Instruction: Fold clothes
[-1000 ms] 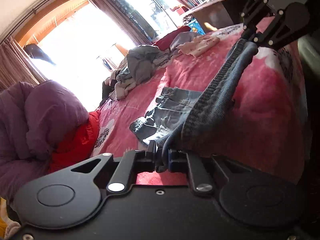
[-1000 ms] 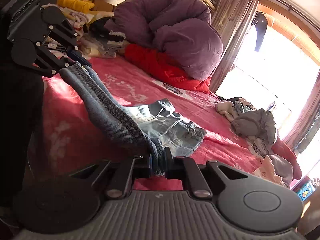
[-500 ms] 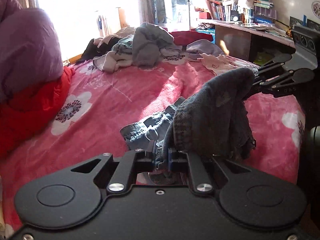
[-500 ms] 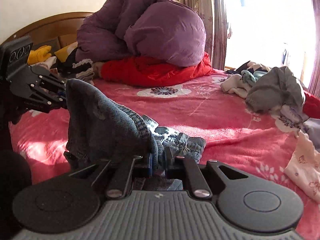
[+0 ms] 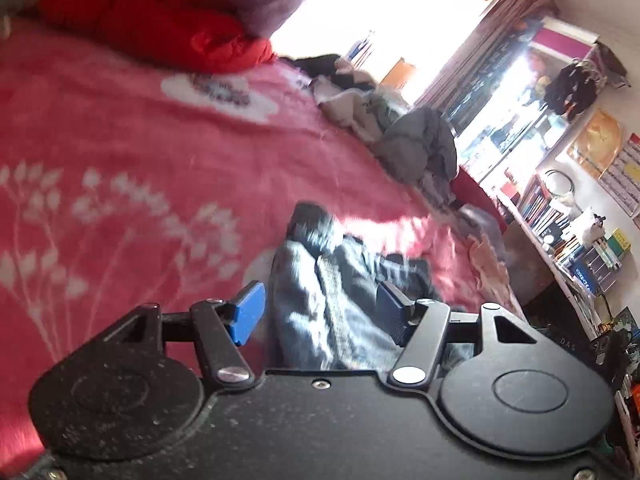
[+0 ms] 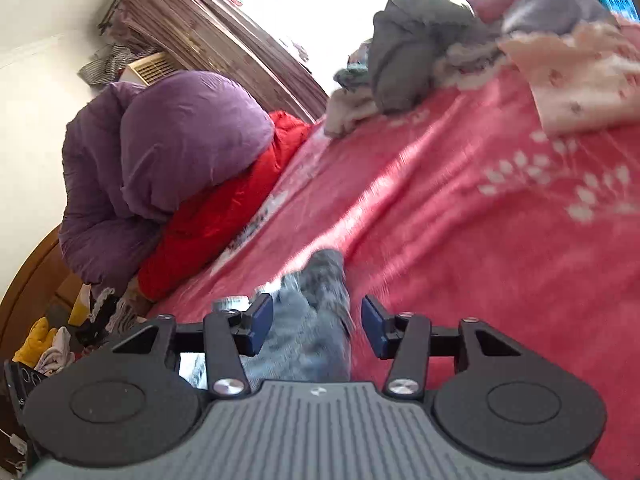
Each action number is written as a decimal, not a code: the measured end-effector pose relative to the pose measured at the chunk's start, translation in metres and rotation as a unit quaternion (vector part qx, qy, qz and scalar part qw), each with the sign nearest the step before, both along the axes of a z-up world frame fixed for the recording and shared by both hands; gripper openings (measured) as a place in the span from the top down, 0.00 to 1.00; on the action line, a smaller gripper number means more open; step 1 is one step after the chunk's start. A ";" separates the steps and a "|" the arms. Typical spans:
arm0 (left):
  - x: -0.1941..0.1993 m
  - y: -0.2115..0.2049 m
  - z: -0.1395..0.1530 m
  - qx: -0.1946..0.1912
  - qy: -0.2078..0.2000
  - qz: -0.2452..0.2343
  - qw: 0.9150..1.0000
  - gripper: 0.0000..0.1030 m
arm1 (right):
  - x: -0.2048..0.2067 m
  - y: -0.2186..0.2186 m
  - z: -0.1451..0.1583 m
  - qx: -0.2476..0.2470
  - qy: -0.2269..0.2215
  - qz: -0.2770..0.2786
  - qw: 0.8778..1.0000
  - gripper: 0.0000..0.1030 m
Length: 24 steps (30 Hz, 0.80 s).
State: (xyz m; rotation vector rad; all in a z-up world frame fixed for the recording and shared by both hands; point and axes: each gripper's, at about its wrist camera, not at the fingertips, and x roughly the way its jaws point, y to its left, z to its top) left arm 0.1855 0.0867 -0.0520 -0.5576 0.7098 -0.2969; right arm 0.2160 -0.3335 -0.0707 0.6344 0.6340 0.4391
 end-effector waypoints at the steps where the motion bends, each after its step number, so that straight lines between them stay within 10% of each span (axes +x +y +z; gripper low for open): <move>1: 0.002 -0.003 0.002 0.012 0.002 -0.012 1.000 0.41 | -0.001 0.002 -0.005 -0.004 0.013 0.011 1.000 0.49; 8: 0.011 -0.009 -0.008 0.007 0.007 -0.026 1.000 0.48 | -0.006 0.014 -0.015 -0.014 0.008 0.037 0.999 0.51; 15: 0.021 -0.012 -0.012 0.028 -0.029 -0.070 0.997 0.90 | 0.005 0.028 -0.008 -0.027 -0.042 0.063 0.997 0.87; 19: 0.021 0.015 -0.014 -0.103 -0.054 -0.063 0.991 0.95 | 0.008 0.015 -0.008 0.064 -0.055 0.068 0.994 0.90; 24: 0.030 0.042 -0.025 -0.302 -0.111 -0.067 0.944 0.96 | 0.018 -0.009 -0.018 0.244 -0.089 0.060 0.964 0.91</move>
